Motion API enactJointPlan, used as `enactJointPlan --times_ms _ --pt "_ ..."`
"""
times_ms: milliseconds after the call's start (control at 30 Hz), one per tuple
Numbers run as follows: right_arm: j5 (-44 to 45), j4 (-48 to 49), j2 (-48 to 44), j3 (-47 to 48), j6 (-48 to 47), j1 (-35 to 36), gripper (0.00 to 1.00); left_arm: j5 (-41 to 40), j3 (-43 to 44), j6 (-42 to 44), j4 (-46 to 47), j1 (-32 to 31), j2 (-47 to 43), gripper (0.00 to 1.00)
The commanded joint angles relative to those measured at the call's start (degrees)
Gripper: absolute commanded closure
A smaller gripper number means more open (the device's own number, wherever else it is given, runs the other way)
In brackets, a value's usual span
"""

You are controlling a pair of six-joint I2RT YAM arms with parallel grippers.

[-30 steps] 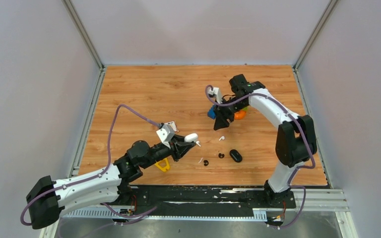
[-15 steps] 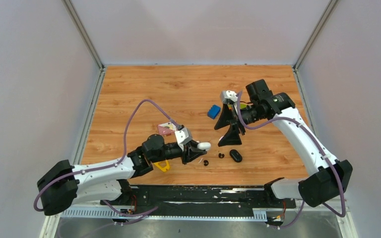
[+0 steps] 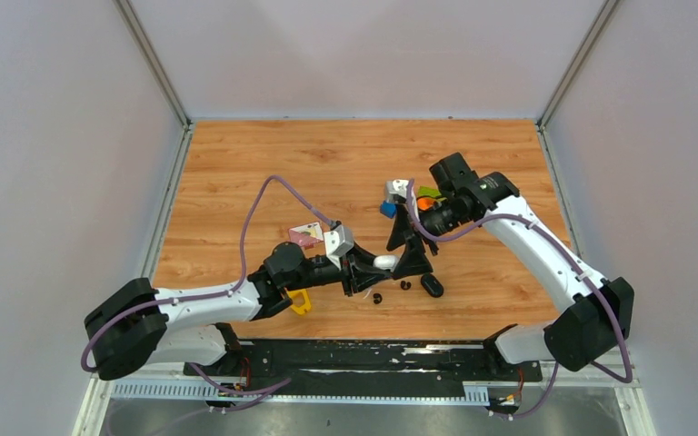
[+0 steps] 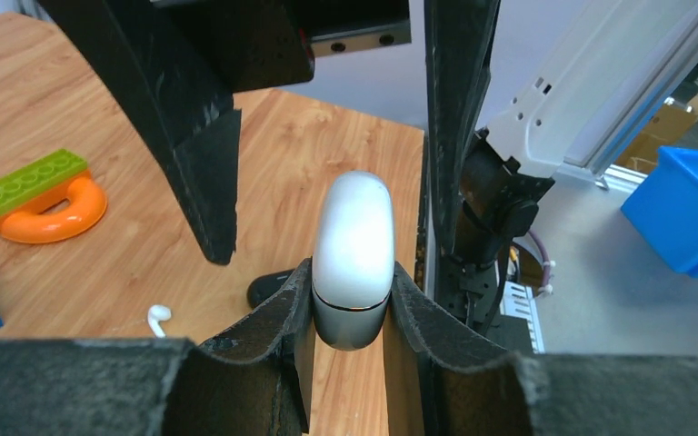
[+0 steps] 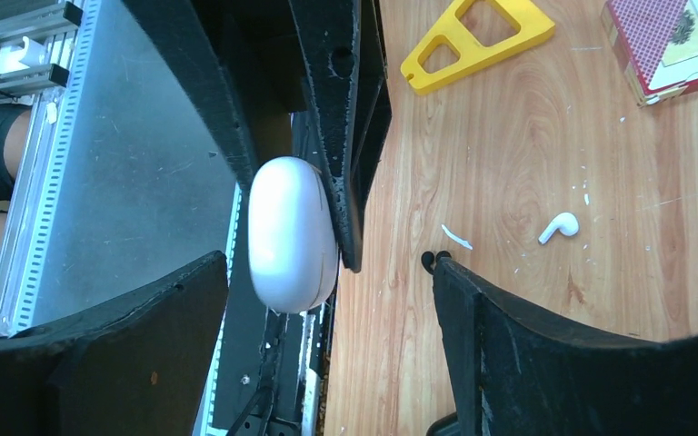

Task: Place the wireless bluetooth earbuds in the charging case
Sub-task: Open the charging case.

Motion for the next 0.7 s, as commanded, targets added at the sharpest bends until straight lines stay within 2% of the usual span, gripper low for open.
enactJointPlan --times_ms 0,367,667 --pt "1.6 3.8 0.2 0.6 3.1 1.3 0.18 1.1 2.4 -1.1 4.0 -0.1 -0.8 1.0" --pt "3.3 5.8 3.3 3.9 9.5 1.4 0.25 1.4 1.3 0.2 2.0 -0.1 -3.6 1.0" --pt "1.4 5.8 4.8 5.7 11.8 1.0 0.25 2.1 0.9 1.2 1.6 -0.1 -3.7 1.0"
